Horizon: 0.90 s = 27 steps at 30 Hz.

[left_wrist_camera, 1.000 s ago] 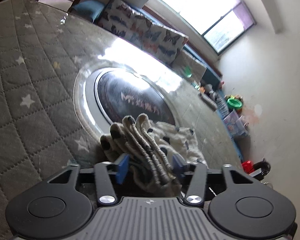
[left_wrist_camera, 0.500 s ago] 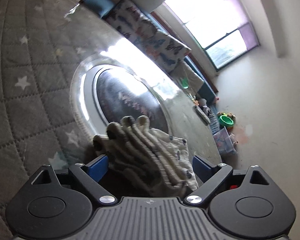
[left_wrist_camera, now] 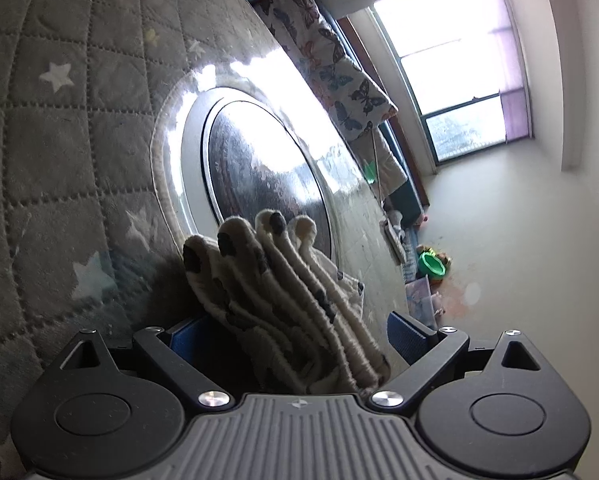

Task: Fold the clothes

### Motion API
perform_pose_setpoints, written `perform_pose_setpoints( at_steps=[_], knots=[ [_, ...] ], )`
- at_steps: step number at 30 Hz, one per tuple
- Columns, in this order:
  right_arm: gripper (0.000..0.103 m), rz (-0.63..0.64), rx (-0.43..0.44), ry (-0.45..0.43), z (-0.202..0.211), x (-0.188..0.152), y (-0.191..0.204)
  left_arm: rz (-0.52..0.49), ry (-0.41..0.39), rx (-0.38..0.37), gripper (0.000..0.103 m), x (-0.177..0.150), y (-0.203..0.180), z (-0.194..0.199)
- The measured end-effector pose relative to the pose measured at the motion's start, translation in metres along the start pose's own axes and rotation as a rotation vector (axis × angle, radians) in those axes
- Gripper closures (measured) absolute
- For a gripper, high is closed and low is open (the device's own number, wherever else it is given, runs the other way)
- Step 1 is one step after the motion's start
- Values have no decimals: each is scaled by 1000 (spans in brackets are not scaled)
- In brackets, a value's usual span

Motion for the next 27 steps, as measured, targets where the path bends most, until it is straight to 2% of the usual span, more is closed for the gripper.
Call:
perform_pose_setpoints(
  at_steps=[6, 9, 12, 14, 15, 17, 21, 23, 27],
  knots=[
    [75, 44, 15, -5, 0, 0, 9, -6, 10, 34, 6, 4, 4, -10],
    [75, 56, 14, -10, 2, -1, 11, -18, 7, 47, 9, 1, -1, -15],
    [75, 47, 16, -18, 5, -1, 9, -27, 7, 62, 21, 2, 0, -18],
    [75, 38, 23, -20, 6, -1, 8, -39, 8, 73, 37, -1, 1, -18],
    [75, 37, 26, -20, 7, -1, 9, -44, 3, 82, 40, -2, 2, -17],
    [75, 38, 33, -16, 7, -2, 10, -47, -5, 94, 54, -2, 4, -14],
    [73, 40, 57, -1, 8, -7, 14, -62, -13, 118, 65, -4, 8, -12],
    [67, 38, 72, 5, 15, -12, 22, -64, -15, 129, 70, -3, 11, -12],
    [65, -19, 101, 3, 27, -13, 14, -68, -11, 128, 71, -7, 13, -8]
  ],
)
Point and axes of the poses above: each gripper's, at about its wrist camera, not at the fingertips, and z roughly against the way its jaws point, y to its left, x to its top, the point moved 10 cm from there along -z, roughly the way its jaws point, and after that the axes turned 9 degrees about z, right-handed, at the moved point
